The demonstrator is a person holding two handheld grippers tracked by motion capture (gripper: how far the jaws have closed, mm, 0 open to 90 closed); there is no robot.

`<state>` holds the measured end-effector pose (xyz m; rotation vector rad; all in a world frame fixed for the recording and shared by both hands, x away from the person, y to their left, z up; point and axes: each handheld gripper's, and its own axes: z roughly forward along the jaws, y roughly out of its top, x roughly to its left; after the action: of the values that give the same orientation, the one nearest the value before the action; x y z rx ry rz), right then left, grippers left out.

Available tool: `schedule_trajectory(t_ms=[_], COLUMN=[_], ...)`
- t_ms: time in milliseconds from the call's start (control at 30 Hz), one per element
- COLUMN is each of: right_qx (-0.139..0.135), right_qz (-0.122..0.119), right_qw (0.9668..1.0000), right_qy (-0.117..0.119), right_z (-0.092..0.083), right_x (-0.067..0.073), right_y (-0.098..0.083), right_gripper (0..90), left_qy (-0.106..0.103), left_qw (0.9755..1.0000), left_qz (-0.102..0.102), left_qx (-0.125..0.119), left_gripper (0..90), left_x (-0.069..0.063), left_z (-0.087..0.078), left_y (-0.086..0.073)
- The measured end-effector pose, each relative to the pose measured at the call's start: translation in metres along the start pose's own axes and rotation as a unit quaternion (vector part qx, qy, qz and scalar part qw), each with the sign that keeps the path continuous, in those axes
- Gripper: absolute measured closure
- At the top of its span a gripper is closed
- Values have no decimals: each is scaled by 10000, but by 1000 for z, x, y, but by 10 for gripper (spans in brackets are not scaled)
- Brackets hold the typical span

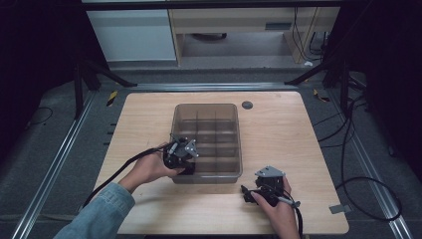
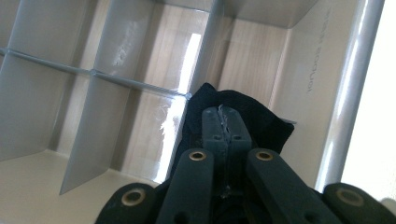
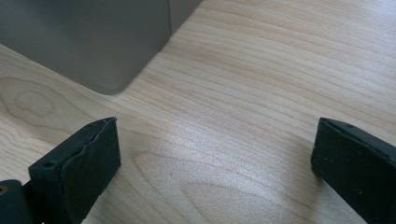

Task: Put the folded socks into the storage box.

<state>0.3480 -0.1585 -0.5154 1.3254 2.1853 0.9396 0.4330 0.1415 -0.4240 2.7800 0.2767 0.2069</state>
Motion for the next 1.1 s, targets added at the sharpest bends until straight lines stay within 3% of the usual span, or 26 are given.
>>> schedule_trajectory(t_ms=[333,467,767,933,1100], right_qx=[0,0,-1,0,-1], right_qz=[0,2,1,1,-1], right_qw=[10000,10000,10000,10000,10000], right_qy=[0,0,0,0,0], right_z=[0,0,0,0,0], right_x=[0,0,0,0,0], right_y=[0,0,0,0,0], right_gripper=[17,16,17,16,16], left_qy=[-88,-86,-191,-85,-144], left_qw=[9998,9999,9994,9989,9989], left_qz=[-149,-65,-116,-2,-36], left_qx=[15,86,263,465,447], left_gripper=[900,900,900,900,900], left_x=[3,3,5,2,4], left_z=[6,10,16,19,18], left_y=[-5,-5,-2,3,2])
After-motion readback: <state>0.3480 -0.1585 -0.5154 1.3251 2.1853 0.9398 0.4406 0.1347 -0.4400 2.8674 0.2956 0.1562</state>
